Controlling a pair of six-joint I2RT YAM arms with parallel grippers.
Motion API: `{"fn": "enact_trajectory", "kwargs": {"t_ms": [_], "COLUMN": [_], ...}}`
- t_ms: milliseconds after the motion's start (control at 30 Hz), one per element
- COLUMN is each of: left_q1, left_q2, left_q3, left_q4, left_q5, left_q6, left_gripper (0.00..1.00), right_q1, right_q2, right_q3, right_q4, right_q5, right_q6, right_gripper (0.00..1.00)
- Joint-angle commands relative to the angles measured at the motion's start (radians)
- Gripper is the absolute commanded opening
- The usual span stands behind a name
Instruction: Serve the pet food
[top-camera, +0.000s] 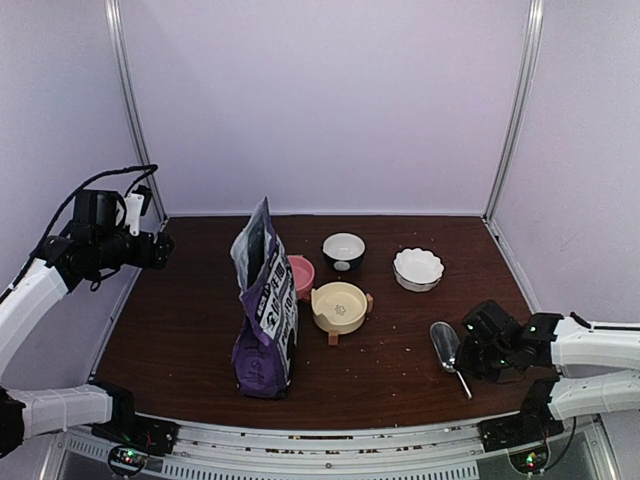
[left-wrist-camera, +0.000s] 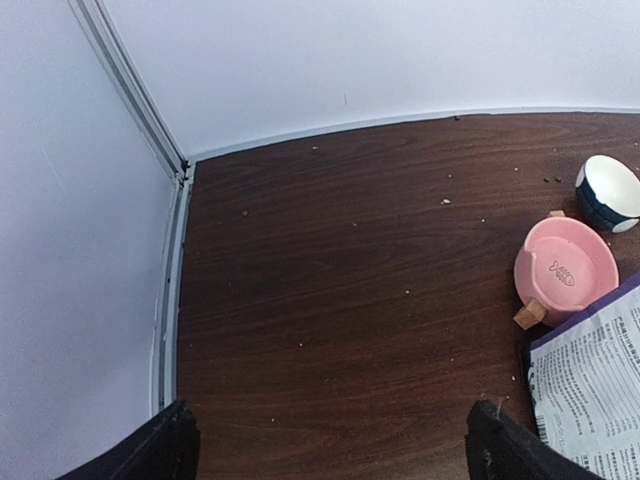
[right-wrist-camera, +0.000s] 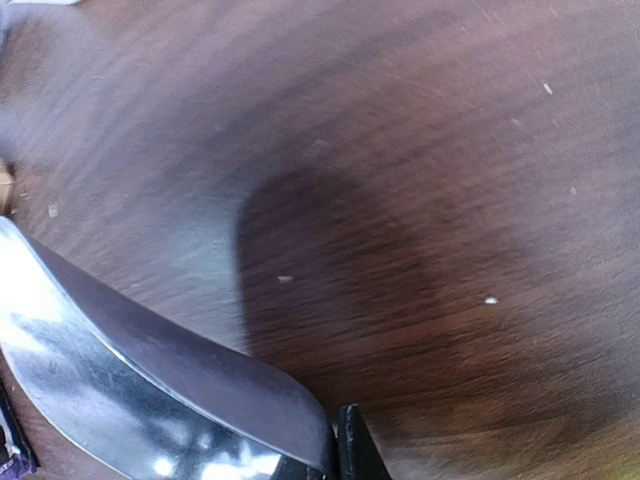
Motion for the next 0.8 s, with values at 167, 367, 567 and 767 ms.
{"fn": "enact_trajectory", "kwargs": {"t_ms": [167,367,567,767], "left_q1": [0.006,-0.061,-0.352,-0.555], "left_q2": [-0.057,-0.106,-0.163,-0.156], "left_q3": [-0.018,-0.006,0.104,0.129], "left_q4": [0.074,0.048,-0.119,-0.136], "left_q5": [0.027,0.076,-0.072,-0.036], "left_q6": [0.014,-0.086,-0.276,-0.491], "left_gripper": [0.95,0.89,0.88,0.84], "right_q1": [0.137,0.296,0.42,0.511], "right_q2": [-0.026,0.048,0.124,0.147], "right_q3": [0.216,0.397,0.574,0.647], "right_q4": [0.002,-0.025,-0.024,-0.015], "right_q5": [0.12,0.188,0.194,0.206], "right_q6": [-0.121,-0.209,-0.324,-0.385], "right_gripper": [0.0,0.0,0.0,0.0]}}
